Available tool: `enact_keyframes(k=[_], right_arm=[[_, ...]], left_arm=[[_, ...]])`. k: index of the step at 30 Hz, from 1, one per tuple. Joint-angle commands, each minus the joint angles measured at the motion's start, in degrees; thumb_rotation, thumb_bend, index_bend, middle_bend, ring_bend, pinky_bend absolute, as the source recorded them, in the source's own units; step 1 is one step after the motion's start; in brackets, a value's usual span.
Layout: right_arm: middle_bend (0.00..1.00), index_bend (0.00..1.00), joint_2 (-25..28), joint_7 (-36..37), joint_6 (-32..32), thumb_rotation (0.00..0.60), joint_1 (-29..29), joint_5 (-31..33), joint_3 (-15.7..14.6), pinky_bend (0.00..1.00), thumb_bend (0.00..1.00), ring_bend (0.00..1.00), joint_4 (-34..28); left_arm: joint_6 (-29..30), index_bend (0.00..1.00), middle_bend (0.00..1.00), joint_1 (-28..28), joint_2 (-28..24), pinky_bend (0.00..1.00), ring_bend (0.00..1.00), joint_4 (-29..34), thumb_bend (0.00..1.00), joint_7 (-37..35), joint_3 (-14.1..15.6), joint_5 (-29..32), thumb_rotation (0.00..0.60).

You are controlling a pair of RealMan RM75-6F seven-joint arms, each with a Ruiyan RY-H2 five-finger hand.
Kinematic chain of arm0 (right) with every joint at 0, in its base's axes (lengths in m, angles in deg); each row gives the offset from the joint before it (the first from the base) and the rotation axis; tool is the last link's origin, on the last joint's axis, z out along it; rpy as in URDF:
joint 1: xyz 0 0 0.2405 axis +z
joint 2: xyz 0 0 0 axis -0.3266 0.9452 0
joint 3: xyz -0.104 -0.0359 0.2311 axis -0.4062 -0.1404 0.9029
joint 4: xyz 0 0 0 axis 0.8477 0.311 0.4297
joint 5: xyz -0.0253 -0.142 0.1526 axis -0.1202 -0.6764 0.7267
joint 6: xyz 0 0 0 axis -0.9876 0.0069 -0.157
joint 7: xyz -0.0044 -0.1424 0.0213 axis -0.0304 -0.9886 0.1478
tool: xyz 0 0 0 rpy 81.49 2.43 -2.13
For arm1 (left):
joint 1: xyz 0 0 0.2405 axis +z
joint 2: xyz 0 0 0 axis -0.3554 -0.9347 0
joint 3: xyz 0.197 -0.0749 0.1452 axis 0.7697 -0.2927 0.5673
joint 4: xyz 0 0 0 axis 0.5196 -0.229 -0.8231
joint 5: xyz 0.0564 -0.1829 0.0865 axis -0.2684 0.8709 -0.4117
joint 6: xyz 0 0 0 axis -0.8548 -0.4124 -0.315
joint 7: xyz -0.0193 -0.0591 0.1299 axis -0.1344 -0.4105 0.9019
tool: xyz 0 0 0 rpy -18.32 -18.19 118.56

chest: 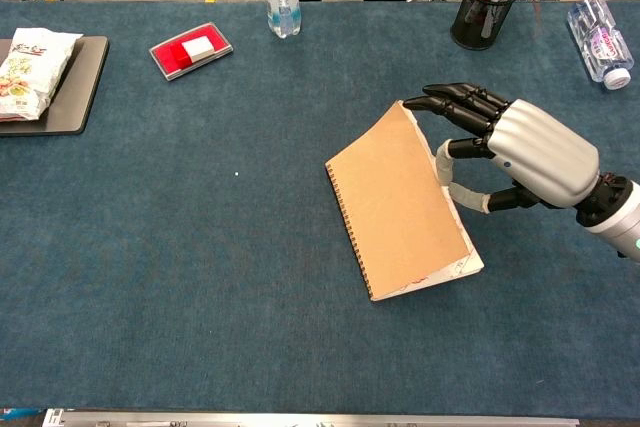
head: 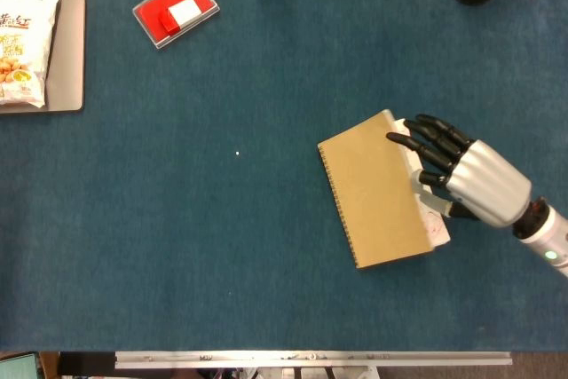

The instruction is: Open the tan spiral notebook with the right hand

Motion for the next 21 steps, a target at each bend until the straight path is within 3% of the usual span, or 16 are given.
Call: enact_keyframes(k=[1,13,21], right_arm=[[0.12,0.64,1.6,-1.0,-0.7,0.600,-0.3,-0.2,0.1,0.11,0.34,0.00,-1.3],[0.12,0.64,7.6,-4.7,-2.5,0.600,-0.6,-0.8,1.1,0.11,0.34,0.00,-8.4],[0.12,0.64,5.8,-3.3,-0.9,0.600,-0.7,-1.3,0.9,0.11,0.34,0.00,-8.8]], left_arm=[[-0.1,0.44,0.36,0.0,0.1,0.45,0.28,0.0,0.43,0.3,0.0,0.2,0.600],[-0.4,0.44,0.36,-0.2,0.5,0.45,0.28,-0.2,0.43,1.2,-0.1,0.7,0.600],[-0.4,0.44,0.36,-0.1,0.4,0.45,0.28,0.0,0.43,1.0,-0.1,0.6,0.600]])
